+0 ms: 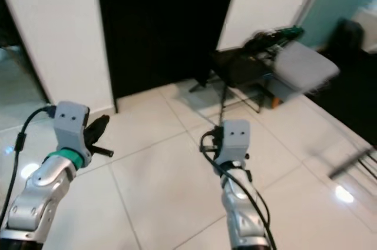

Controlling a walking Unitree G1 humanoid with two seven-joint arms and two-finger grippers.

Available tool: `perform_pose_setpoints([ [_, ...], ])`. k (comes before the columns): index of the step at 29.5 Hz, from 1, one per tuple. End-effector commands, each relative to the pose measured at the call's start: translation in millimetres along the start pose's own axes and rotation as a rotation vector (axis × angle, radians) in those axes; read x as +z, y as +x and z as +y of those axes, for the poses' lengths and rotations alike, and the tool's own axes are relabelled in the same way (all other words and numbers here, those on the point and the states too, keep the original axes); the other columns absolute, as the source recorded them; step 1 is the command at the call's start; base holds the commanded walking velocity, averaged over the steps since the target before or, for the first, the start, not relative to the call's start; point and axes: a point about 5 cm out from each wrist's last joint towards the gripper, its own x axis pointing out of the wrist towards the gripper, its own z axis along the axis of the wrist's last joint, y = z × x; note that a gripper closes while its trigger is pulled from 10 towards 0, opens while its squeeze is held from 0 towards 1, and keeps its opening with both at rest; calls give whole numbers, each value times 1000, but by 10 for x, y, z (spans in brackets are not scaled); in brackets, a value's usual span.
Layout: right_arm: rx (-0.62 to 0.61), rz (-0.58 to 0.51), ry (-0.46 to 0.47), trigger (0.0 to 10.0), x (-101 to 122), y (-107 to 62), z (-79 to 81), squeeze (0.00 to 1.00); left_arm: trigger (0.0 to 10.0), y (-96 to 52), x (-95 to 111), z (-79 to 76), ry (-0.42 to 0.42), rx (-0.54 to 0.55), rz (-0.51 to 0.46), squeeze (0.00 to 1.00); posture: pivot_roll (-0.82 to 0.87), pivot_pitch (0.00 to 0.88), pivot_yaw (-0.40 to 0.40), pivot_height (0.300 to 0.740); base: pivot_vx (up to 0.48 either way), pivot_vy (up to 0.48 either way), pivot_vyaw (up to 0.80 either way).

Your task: Hang hanger

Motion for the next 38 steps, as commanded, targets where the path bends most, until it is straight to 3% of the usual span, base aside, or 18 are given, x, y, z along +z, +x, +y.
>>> perform_pose_setpoints([
  [1, 14, -17, -23, 10000, 27, 30, 31, 0, 10000, -8, -37, 5, 8, 7, 12, 0, 1, 0, 6, 740, 0, 0, 0],
  [4, 13, -5, 21, 10000, 25, 49, 46, 0, 10000, -12, -49, 22, 9, 16, 17, 0, 2, 0, 4, 740, 0, 0, -517],
  [18, -9, -11, 5, 10000, 22, 23, -6, 0, 10000, 24, -64, -13, 25, -3, 14, 0, -15, 0, 21, 740, 0, 0, -779],
  [38, 16, -13, 11, 10000, 27, 60, 66, 0, 10000, -16, -92, 11, 36, -12, 13, 0, -2, 0, 14, 740, 0, 0, -778],
])
